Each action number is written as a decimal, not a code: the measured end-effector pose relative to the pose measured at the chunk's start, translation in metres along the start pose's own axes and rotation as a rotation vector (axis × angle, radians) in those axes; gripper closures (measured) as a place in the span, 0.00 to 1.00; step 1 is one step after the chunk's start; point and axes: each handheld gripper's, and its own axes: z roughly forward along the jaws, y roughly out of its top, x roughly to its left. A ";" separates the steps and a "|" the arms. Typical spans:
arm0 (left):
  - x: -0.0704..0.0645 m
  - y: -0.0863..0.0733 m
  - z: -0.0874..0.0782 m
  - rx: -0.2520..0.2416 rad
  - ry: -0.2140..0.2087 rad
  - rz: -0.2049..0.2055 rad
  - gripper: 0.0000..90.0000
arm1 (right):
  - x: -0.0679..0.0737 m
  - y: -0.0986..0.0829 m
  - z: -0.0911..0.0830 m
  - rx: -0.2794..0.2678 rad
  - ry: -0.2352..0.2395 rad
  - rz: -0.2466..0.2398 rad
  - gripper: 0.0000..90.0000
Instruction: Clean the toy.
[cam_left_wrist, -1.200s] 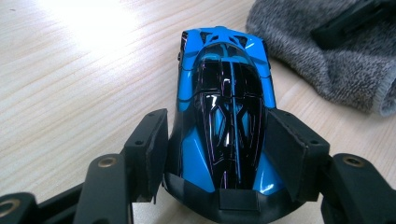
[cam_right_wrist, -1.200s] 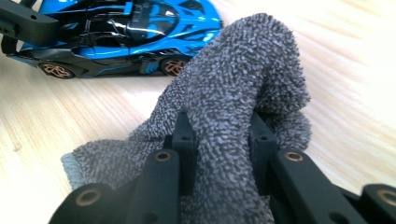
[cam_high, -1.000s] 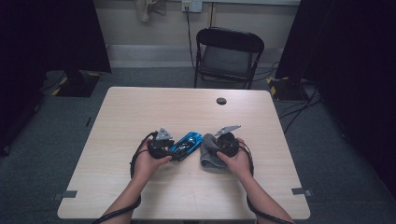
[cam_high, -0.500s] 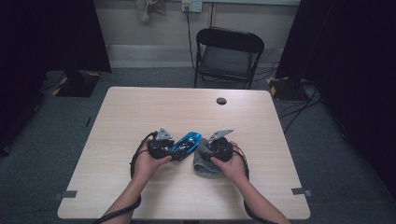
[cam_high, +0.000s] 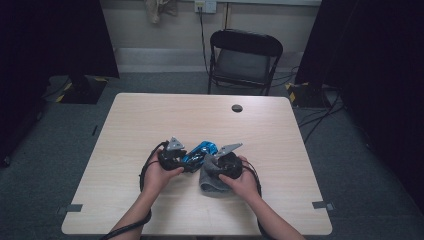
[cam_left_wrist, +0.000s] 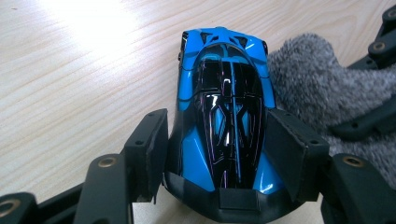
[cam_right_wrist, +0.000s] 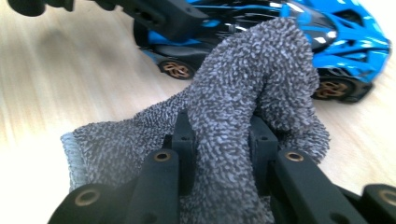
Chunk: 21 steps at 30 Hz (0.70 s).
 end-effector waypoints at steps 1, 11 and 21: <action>0.000 0.000 0.000 0.000 0.001 0.000 0.45 | 0.001 0.000 0.001 0.000 0.003 -0.002 0.79; 0.000 0.000 0.000 0.000 0.002 -0.001 0.45 | 0.007 0.002 0.003 0.004 0.025 -0.013 0.79; 0.000 0.000 0.000 -0.001 0.003 -0.001 0.45 | 0.013 0.003 0.005 0.005 0.045 -0.033 0.79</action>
